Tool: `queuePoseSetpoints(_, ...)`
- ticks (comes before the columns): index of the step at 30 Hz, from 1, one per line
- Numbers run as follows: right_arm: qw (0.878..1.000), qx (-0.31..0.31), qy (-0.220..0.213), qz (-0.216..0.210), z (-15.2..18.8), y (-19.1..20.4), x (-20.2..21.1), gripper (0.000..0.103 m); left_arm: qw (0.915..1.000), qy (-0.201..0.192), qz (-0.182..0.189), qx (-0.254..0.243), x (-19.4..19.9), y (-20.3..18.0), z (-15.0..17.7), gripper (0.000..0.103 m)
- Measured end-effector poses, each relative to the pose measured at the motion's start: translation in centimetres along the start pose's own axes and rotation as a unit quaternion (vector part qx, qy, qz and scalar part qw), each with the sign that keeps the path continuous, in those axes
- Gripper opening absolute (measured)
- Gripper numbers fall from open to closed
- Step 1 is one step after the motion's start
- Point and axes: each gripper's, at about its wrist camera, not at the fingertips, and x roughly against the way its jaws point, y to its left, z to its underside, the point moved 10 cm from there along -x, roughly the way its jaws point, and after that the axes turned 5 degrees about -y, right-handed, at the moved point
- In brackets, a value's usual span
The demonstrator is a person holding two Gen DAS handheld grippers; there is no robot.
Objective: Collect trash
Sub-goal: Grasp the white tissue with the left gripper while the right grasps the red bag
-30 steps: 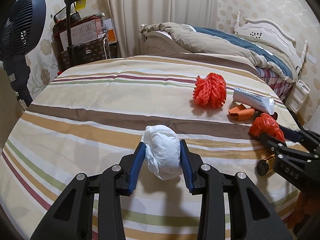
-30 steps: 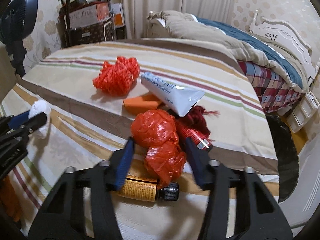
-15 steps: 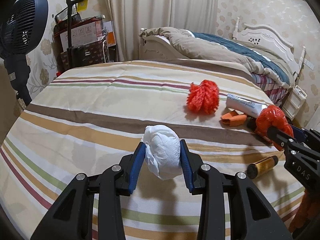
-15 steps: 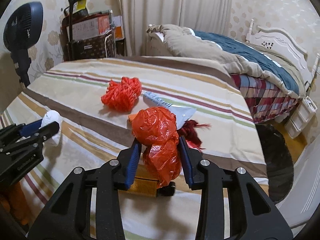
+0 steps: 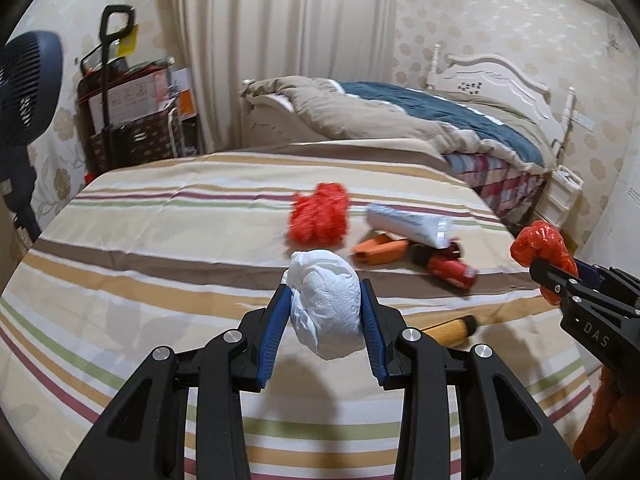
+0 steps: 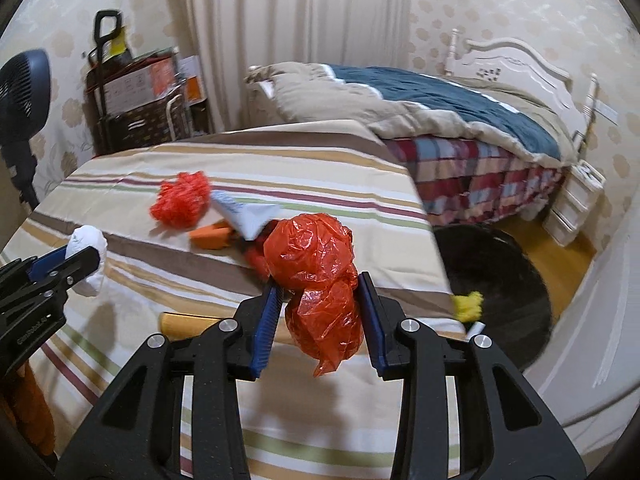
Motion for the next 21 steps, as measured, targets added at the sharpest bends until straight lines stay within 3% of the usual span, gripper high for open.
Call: queuePoseSetpoints(21, 0.992, -0.083, -0.022, 0.097, 0.6, -13.5, 2.5, 0.037, 0.9911, -0.025, 0.104, -0.079, -2.0, -15.3, -3.5, 0.037)
